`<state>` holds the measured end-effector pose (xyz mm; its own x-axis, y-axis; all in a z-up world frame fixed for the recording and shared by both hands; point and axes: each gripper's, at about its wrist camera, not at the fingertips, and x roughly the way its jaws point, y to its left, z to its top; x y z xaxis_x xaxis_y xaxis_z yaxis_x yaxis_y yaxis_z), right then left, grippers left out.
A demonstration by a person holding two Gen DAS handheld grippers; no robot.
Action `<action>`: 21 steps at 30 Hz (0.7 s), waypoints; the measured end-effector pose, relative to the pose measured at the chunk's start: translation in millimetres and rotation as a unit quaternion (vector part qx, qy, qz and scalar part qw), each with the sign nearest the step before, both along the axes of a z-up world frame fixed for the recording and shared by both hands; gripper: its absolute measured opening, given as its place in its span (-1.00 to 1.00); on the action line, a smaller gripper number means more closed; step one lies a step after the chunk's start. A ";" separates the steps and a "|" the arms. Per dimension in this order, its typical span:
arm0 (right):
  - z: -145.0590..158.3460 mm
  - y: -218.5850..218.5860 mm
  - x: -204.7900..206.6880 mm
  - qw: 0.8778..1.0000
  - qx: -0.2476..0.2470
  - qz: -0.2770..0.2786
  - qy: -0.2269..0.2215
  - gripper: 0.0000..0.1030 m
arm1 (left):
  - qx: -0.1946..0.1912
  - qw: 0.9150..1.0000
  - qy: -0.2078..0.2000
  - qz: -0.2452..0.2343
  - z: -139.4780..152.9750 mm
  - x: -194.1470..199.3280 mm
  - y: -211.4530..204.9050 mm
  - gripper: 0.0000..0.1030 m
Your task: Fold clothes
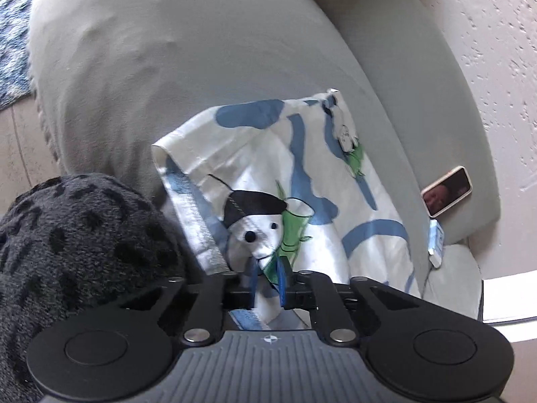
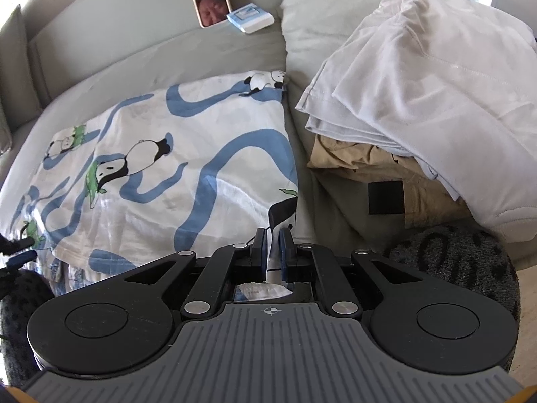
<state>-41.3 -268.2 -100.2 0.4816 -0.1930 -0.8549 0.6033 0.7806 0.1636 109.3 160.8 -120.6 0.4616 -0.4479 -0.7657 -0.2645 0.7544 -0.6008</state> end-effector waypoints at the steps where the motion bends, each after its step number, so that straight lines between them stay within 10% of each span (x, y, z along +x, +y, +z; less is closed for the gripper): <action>1: -0.2 -0.6 -0.2 1.000 0.000 -0.001 0.001 -0.79 | 0.009 1.000 -0.004 0.001 2.6 -1.0 1.4 -1.00; 13: 0.4 -8.8 -3.3 0.998 -0.052 -0.027 0.028 -0.84 | 0.058 0.997 -0.020 -0.046 29.2 -4.4 16.7 -1.00; 16: 7.1 -8.3 -5.3 1.000 -0.015 -0.018 -0.021 -0.53 | 0.061 0.996 -0.017 -0.060 26.1 -6.0 12.7 -0.97; 21: -4.6 14.7 19.4 0.998 -0.004 0.058 -0.023 -0.48 | 0.101 0.992 -0.039 -0.064 36.1 -13.5 -3.3 -0.44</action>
<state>-21.9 -253.5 -104.9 0.5405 -0.1395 -0.8297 0.5001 0.8463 0.1835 95.8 157.4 -84.5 0.4722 -0.3480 -0.8099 -0.1168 0.8859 -0.4488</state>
